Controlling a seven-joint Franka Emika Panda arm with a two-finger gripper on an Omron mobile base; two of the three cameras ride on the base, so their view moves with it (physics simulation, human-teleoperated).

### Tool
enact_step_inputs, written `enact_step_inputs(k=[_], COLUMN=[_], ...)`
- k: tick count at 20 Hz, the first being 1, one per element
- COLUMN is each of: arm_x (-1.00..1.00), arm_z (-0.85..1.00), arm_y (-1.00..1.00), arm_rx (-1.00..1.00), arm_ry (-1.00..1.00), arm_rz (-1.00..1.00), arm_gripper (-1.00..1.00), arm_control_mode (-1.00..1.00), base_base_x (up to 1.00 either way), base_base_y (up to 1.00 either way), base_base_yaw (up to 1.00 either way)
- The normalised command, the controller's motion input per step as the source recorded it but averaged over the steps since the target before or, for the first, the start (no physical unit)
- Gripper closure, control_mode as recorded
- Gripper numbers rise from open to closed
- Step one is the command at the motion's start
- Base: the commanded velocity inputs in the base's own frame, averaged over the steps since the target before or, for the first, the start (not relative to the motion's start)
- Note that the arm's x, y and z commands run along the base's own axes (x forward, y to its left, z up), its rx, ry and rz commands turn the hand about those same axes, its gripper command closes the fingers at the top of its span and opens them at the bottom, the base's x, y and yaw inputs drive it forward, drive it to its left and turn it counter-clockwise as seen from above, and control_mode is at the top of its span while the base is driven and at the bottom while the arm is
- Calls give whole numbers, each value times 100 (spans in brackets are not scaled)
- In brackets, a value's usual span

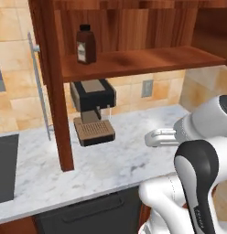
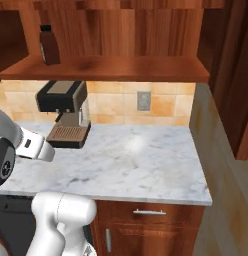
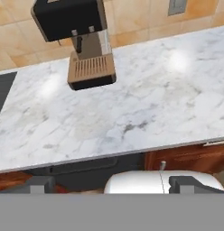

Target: Collect the paprika, ketchup, and shaker from the cabinet and place them next to the stove.

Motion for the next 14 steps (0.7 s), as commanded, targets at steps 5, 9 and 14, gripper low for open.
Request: enact_step_inputs(k=[5, 9, 14], arm_x=[0, 0, 0], arm_z=[0, 0, 0], arm_y=[0, 0, 0], arm_rx=[0, 0, 0], arm_ry=[0, 0, 0], arm_rz=[0, 0, 0], arm_gripper=[-100, -100, -100], arm_control_mode=[100, 100, 100], base_base_x=[61, 63, 68], base_base_y=[-25, -19, -8], base_base_yaw=[35, 31, 27])
